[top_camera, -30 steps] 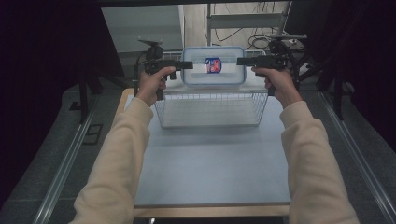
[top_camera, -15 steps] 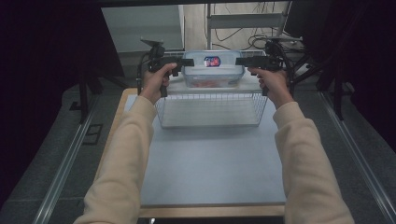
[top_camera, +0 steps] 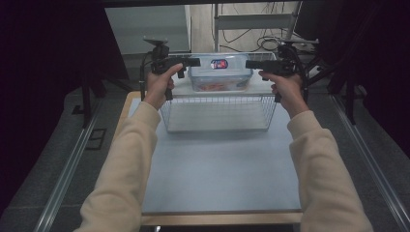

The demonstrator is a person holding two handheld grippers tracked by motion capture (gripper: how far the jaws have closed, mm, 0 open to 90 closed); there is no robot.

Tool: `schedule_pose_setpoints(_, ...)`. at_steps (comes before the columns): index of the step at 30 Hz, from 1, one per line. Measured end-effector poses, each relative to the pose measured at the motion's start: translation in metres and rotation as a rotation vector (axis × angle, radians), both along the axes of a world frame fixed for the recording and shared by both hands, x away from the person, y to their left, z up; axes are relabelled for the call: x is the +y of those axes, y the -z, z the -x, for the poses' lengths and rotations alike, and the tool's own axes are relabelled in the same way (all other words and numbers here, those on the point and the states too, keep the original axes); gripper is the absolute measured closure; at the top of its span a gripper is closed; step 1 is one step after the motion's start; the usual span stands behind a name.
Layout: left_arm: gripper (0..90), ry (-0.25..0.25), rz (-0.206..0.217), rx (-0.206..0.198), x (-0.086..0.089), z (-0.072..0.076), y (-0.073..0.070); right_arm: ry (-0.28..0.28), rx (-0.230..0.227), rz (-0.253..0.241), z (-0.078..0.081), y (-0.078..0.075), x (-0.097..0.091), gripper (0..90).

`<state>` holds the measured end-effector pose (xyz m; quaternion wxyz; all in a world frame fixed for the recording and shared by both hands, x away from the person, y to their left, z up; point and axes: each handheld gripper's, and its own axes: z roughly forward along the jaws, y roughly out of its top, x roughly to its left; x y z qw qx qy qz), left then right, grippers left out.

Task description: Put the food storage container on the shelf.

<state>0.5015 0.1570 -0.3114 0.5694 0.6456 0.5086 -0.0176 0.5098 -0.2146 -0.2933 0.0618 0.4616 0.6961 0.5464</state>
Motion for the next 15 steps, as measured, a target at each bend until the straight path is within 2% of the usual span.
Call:
schedule_pose_setpoints(1, 16.1, 0.010, -0.021, -0.031, 0.000, 0.011, -0.004, -0.015, -0.005, -0.013, 0.005, -0.001, -0.005, 39.3)
schedule_pose_setpoints(2, 16.2, 0.010, -0.021, -0.031, 0.000, 0.011, -0.004, -0.015, -0.005, -0.013, 0.005, -0.001, -0.005, 39.3)
schedule_pose_setpoints(3, 16.3, 0.015, -0.015, -0.052, -0.001, 0.023, -0.007, -0.035, -0.011, -0.031, 0.013, -0.001, -0.010, 36.9)
schedule_pose_setpoints(4, 16.3, 0.015, -0.015, -0.052, -0.001, 0.023, -0.007, -0.035, -0.011, -0.031, 0.013, -0.001, -0.010, 36.9)
schedule_pose_setpoints(5, 16.3, 0.032, -0.030, -0.066, 0.001, 0.030, -0.007, -0.048, -0.016, -0.037, 0.017, -0.001, -0.013, 34.6)
schedule_pose_setpoints(7, 16.0, 0.058, -0.041, -0.106, 0.001, 0.046, -0.008, -0.069, -0.034, -0.050, 0.029, 0.000, -0.016, 29.9)
schedule_pose_setpoints(8, 16.0, 0.055, -0.033, -0.121, 0.001, 0.055, -0.008, -0.083, -0.042, -0.057, 0.036, 0.000, -0.017, 28.8)
schedule_pose_setpoints(10, 16.1, 0.081, -0.060, -0.157, 0.001, 0.073, -0.007, -0.112, -0.069, -0.064, 0.051, 0.003, -0.021, 27.5)
schedule_pose_setpoints(12, 16.0, 0.101, -0.085, -0.183, 0.001, 0.092, -0.003, -0.144, -0.092, -0.056, 0.067, 0.007, -0.024, 26.0)
schedule_pose_setpoints(13, 15.9, 0.121, -0.091, -0.205, 0.002, 0.110, 0.004, -0.165, -0.107, -0.040, 0.083, 0.013, -0.028, 24.8)
schedule_pose_setpoints(14, 15.7, 0.121, -0.091, -0.205, 0.002, 0.110, 0.004, -0.165, -0.107, -0.040, 0.083, 0.013, -0.028, 24.8)
schedule_pose_setpoints(15, 15.7, 0.115, -0.097, -0.227, 0.004, 0.128, 0.012, -0.183, -0.126, -0.014, 0.099, 0.022, -0.031, 23.6)
